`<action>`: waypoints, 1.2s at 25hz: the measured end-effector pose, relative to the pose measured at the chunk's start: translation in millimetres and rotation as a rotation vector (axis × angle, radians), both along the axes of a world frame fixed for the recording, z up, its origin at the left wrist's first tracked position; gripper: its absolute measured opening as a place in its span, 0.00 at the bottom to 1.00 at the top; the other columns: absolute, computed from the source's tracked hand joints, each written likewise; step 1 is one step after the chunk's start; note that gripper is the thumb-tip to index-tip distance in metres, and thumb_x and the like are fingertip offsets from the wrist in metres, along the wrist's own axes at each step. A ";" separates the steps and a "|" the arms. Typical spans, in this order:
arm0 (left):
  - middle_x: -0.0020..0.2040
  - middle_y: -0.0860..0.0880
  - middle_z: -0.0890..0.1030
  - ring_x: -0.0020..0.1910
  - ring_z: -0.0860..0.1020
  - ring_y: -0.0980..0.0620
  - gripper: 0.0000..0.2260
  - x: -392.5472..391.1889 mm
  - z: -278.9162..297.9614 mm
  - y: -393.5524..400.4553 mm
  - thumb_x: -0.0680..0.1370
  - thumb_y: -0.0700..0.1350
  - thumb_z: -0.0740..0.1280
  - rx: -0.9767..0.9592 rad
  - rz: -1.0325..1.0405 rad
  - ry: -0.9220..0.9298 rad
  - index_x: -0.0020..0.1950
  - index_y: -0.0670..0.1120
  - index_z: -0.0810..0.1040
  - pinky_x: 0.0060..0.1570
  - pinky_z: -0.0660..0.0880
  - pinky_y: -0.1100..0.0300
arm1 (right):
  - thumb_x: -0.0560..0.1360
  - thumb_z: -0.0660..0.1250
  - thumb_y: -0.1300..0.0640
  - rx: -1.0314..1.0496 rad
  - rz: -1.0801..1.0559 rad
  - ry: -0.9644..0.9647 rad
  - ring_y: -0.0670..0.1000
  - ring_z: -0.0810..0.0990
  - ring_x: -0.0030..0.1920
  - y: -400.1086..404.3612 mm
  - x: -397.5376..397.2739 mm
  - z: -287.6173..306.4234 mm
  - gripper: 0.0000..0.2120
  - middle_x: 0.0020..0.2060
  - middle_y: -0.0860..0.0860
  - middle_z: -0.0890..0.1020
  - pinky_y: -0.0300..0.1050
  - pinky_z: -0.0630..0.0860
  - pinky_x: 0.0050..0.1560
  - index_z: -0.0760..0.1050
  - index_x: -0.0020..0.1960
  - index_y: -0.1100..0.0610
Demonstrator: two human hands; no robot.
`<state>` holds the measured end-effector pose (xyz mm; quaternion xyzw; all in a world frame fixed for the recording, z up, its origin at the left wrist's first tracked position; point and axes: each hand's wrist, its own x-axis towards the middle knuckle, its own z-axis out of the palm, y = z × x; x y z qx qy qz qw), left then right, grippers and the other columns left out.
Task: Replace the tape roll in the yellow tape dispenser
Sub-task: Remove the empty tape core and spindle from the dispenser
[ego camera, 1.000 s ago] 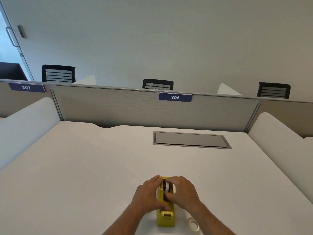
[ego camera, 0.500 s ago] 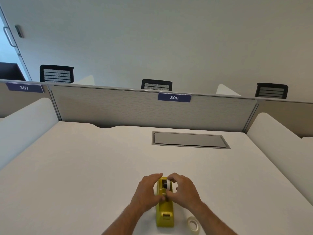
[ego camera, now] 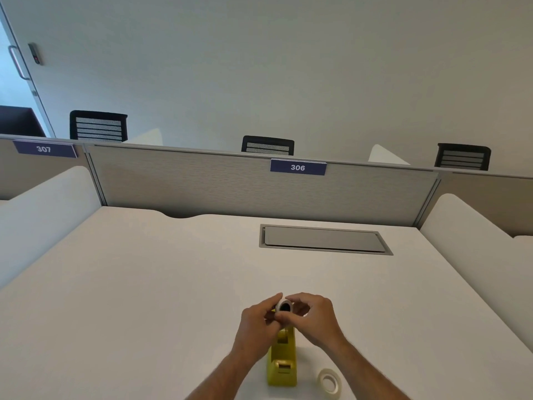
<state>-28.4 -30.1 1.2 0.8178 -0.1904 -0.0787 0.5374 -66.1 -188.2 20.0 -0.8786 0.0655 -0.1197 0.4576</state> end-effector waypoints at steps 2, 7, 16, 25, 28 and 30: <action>0.58 0.56 0.83 0.53 0.82 0.60 0.21 0.4 1.6 -2.8 0.75 0.40 0.72 -0.045 0.032 0.057 0.68 0.50 0.76 0.50 0.77 0.73 | 0.67 0.79 0.50 0.077 -0.002 0.020 0.43 0.84 0.43 -2.0 1.0 -0.4 0.11 0.41 0.43 0.87 0.39 0.82 0.45 0.85 0.48 0.48; 0.49 0.62 0.85 0.48 0.83 0.59 0.23 -0.5 11.5 -3.8 0.73 0.37 0.74 -0.073 -0.030 0.117 0.53 0.67 0.79 0.46 0.79 0.70 | 0.69 0.78 0.59 0.192 -0.011 0.051 0.45 0.85 0.45 -2.9 1.0 -0.2 0.13 0.43 0.45 0.87 0.48 0.84 0.49 0.84 0.47 0.43; 0.49 0.59 0.86 0.49 0.83 0.60 0.24 -0.4 11.2 -4.1 0.71 0.33 0.73 -0.068 -0.076 0.111 0.52 0.63 0.81 0.47 0.79 0.68 | 0.68 0.78 0.60 0.191 -0.032 0.082 0.50 0.86 0.42 -4.2 3.5 -11.5 0.11 0.40 0.48 0.88 0.55 0.85 0.44 0.85 0.48 0.50; 0.45 0.58 0.86 0.48 0.84 0.57 0.26 1.4 15.7 -4.4 0.69 0.32 0.73 -0.071 -0.095 0.133 0.43 0.68 0.82 0.48 0.81 0.65 | 0.68 0.77 0.64 0.185 -0.035 0.040 0.49 0.86 0.40 0.5 -0.9 -7.5 0.12 0.37 0.46 0.88 0.52 0.85 0.43 0.86 0.45 0.48; 0.46 0.57 0.87 0.48 0.84 0.56 0.24 3.5 14.5 -4.3 0.69 0.33 0.75 -0.063 -0.088 0.147 0.44 0.66 0.82 0.50 0.82 0.62 | 0.68 0.77 0.64 0.168 -0.027 0.028 0.49 0.86 0.40 1.9 -1.9 -5.6 0.12 0.37 0.46 0.88 0.50 0.85 0.42 0.86 0.45 0.48; 0.48 0.56 0.87 0.48 0.85 0.56 0.23 4.5 12.0 -4.3 0.68 0.33 0.75 -0.069 -0.089 0.163 0.48 0.62 0.83 0.50 0.82 0.60 | 0.69 0.75 0.65 0.163 -0.029 0.012 0.49 0.86 0.39 3.0 -2.6 -4.8 0.12 0.36 0.46 0.87 0.49 0.84 0.41 0.86 0.43 0.48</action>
